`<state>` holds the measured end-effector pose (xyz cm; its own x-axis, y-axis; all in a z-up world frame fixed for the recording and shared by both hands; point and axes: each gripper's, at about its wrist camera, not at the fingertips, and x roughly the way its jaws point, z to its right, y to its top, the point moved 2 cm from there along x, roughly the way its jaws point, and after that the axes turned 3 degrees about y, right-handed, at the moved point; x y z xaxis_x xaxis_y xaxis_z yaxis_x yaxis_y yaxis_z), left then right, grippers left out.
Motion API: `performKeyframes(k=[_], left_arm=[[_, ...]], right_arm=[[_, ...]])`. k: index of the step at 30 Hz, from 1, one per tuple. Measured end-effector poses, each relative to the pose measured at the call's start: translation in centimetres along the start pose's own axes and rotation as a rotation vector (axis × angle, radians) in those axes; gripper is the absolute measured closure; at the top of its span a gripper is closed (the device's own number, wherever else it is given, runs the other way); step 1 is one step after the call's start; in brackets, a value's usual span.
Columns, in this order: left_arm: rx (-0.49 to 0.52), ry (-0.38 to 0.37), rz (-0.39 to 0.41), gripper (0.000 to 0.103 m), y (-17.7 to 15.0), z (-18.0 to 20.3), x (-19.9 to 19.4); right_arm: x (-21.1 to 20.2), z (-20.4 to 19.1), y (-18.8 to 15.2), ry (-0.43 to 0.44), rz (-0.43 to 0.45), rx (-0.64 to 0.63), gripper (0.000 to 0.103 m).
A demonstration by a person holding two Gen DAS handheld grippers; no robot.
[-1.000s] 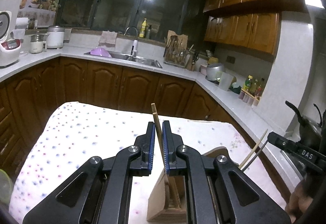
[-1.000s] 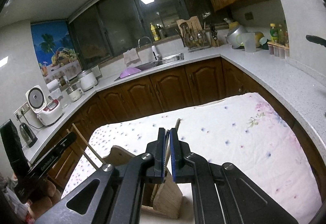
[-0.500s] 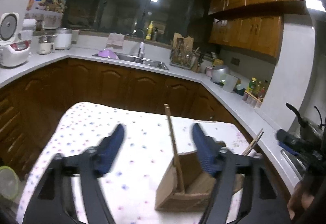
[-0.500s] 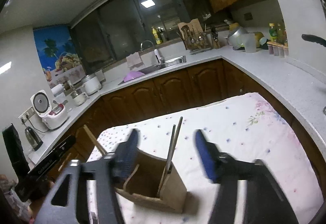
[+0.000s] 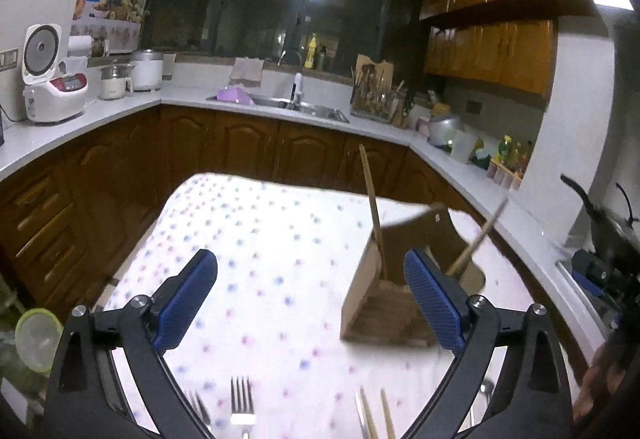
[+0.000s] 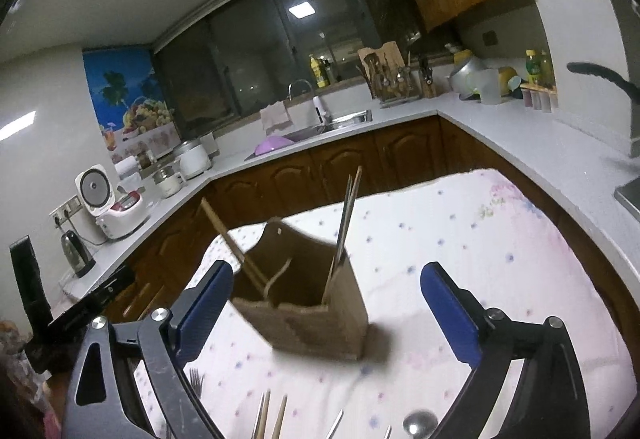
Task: Organize utensils
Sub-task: 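Move both open tools back down toward the remaining utensils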
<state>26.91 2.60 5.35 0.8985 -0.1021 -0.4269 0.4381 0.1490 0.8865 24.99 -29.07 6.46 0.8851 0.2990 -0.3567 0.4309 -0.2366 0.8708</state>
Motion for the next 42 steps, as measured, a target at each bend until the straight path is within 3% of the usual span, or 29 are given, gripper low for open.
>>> performKeyframes(k=[7,17,36,42], left_arm=[[0.015,-0.004,-0.076,0.006,-4.1,-0.1,-1.9],[0.019,-0.016,-0.140,0.006,-7.4,0.0,-3.5],[0.078,-0.019,-0.270,0.006,-11.2,1.3,-2.1],[0.113,-0.053,-0.305,0.008,-11.6,2.5,-1.1]], right_arm=[[-2.7,-0.2,-3.0,-0.004,-0.034,-0.002,0.007],[-5.1,0.6,-7.0,-0.032,-0.071,0.012,0.004],[-4.5,1.1,-11.3,-0.042,-0.154,-0.014,0.004],[-3.7,1.6,-11.6,-0.051,-0.182,-0.009,0.015]])
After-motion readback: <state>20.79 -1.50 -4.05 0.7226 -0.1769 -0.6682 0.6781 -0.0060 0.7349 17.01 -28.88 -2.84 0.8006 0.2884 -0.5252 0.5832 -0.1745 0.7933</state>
